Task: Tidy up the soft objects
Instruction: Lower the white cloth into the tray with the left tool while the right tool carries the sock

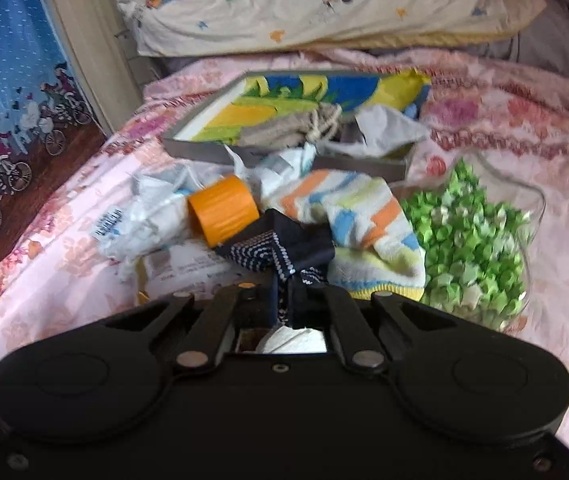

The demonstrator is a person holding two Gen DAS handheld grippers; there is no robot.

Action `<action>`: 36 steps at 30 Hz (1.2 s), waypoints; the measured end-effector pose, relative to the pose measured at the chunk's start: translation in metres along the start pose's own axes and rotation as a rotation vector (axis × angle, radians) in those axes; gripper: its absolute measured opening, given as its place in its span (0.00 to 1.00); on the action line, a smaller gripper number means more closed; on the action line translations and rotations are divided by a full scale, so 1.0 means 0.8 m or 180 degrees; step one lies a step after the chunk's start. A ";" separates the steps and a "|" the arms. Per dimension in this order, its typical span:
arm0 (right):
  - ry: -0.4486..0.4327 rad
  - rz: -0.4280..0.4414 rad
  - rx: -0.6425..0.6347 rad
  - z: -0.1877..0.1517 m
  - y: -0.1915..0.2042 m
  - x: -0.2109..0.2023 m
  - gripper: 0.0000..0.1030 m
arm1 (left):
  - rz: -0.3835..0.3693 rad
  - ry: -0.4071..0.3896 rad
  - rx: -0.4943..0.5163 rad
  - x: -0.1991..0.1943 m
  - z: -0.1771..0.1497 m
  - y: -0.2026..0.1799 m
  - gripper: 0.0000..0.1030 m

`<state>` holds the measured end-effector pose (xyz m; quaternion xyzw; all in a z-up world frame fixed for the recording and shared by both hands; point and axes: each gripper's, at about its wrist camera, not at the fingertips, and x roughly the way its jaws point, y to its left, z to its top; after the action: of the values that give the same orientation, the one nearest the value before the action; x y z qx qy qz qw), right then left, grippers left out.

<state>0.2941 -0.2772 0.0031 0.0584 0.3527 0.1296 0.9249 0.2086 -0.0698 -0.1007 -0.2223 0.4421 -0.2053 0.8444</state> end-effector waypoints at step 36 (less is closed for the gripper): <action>-0.1541 0.0320 0.0015 0.127 -0.007 -0.068 0.00 | 0.0366 -0.1093 0.0497 -0.093 0.220 -0.026 0.10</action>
<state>0.3237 -0.2996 0.1121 0.1074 0.1177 0.1569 0.9747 0.3142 -0.0123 0.0497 -0.1622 0.2863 -0.1495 0.9324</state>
